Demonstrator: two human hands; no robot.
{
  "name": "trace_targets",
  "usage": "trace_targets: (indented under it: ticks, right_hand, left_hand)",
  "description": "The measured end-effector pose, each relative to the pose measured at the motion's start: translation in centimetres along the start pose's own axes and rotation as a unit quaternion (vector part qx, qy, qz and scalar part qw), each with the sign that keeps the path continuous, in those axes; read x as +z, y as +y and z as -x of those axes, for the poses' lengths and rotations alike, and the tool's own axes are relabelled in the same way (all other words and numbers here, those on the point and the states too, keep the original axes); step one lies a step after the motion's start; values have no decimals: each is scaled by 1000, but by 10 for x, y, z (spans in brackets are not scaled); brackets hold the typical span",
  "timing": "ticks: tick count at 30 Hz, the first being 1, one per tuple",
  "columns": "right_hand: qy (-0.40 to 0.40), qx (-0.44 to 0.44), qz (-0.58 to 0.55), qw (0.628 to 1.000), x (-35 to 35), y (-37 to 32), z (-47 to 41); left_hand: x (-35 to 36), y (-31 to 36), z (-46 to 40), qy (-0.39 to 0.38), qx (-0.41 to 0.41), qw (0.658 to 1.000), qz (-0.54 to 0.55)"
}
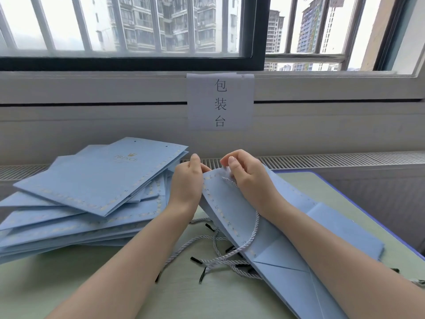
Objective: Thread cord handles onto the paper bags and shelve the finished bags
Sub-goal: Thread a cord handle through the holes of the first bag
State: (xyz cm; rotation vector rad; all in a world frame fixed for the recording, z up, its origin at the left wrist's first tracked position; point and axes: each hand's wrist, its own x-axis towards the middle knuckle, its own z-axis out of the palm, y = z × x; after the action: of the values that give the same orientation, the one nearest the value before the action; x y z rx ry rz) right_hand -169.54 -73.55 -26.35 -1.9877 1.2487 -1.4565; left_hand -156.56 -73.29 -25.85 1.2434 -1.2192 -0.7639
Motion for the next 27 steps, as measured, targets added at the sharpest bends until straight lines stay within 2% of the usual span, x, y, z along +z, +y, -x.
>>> trace_targets:
  ticks: [2, 4, 6, 8, 9, 11, 13, 15, 17, 22, 27]
  right_hand:
    - [-29, 0, 79, 996, -4, -6, -4]
    - [-128, 46, 188, 973, -15, -20, -9]
    - [-250, 100, 297, 916, -32, -33, -11]
    - [-326, 104, 385, 857, -40, -39, -8]
    - [-345, 100, 403, 842, -41, -40, -6]
    - [-359, 103, 384, 844, -39, -40, -3]
    - [-337, 119, 290, 888, -41, -43, -6]
    - [-274, 117, 189, 936, -50, -51, -12]
    - [-208, 95, 148, 962, -63, -59, -19]
    - [-93, 72, 115, 986, -87, -62, -27]
    - [-27, 50, 173, 983, -97, -50, -30]
  left_hand:
    - [-1, -5, -1, -13, 21, 999, -31]
    - [-1, -7, 0, -15, 51, 996, -70]
    - [-1, -9, 2, -15, 78, 990, -118]
    - [0, -12, 3, -15, 86, 985, -147]
    - [0, -13, 2, -14, 83, 984, -154]
    - [-1, -17, 1, -11, 75, 983, -168]
    - [-1, -19, 1, -3, 73, 979, -189]
    - [-2, -20, 2, 5, 81, 975, -207]
    - [-2, -23, 3, 7, 83, 973, -216]
    - [-1, -31, 2, -2, 58, 972, -228]
    - [4, -35, 9, -15, 61, 969, -239]
